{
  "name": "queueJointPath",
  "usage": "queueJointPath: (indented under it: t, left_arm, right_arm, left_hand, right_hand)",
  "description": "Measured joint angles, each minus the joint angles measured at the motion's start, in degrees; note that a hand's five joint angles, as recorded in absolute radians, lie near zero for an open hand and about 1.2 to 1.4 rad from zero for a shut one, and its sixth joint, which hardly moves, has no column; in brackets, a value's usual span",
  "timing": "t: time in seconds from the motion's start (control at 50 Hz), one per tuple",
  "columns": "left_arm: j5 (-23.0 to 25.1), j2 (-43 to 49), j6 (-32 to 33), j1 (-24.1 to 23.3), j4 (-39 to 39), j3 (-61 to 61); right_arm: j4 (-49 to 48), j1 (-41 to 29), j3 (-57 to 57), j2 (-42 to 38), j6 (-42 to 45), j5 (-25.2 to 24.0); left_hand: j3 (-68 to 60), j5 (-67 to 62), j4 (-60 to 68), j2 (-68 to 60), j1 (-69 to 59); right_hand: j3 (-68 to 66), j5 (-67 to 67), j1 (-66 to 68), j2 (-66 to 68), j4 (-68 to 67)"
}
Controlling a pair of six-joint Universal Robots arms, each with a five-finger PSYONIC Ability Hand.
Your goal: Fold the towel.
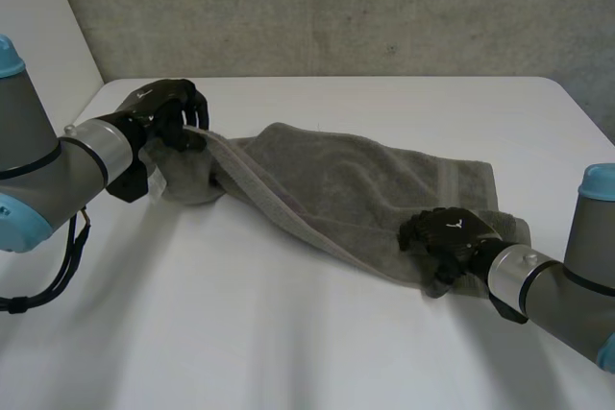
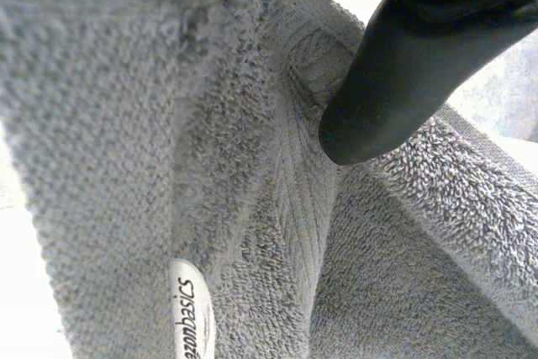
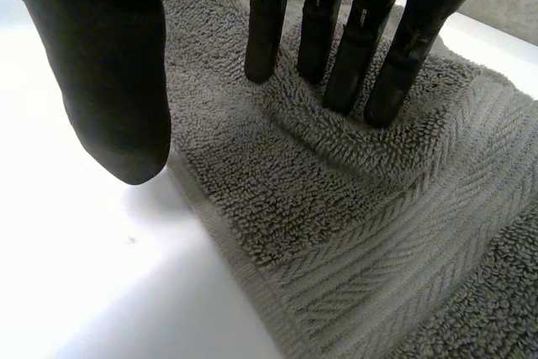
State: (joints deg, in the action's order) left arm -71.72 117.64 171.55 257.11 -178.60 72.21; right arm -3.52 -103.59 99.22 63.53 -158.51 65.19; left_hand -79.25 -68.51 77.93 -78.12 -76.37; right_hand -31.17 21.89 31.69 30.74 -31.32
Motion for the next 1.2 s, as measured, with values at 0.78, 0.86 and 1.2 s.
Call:
queueJointPath:
  t: [0.78, 0.86, 1.2]
  left_arm:
    - [0.27, -0.55, 0.2, 0.09, -0.35, 3.4]
    - [0.37, -0.74, 0.36, 0.05, -0.39, 4.25]
    - [1.01, -4.84, 1.08, 2.09, -3.78, 13.44]
  right_arm:
    - [0.46, -0.34, -11.35, -6.46, 0.39, 5.49]
    - [1.05, -0.1, -11.12, -3.79, -0.08, 5.8]
    - [12.42, 12.7, 0.34, 15.55, 3.2, 3.54]
  left_hand:
    - [0.0, 0.0, 0.0, 0.0, 0.0]
    - [0.0, 0.0, 0.0, 0.0, 0.0]
    - [0.0, 0.0, 0.0, 0.0, 0.0]
  right_hand:
    - [-35.89, 36.16, 36.59, 36.48, -36.06]
    - [-9.49, 8.09, 8.01, 9.37, -9.33]
    - [4.03, -4.07, -5.11, -3.73, 3.76]
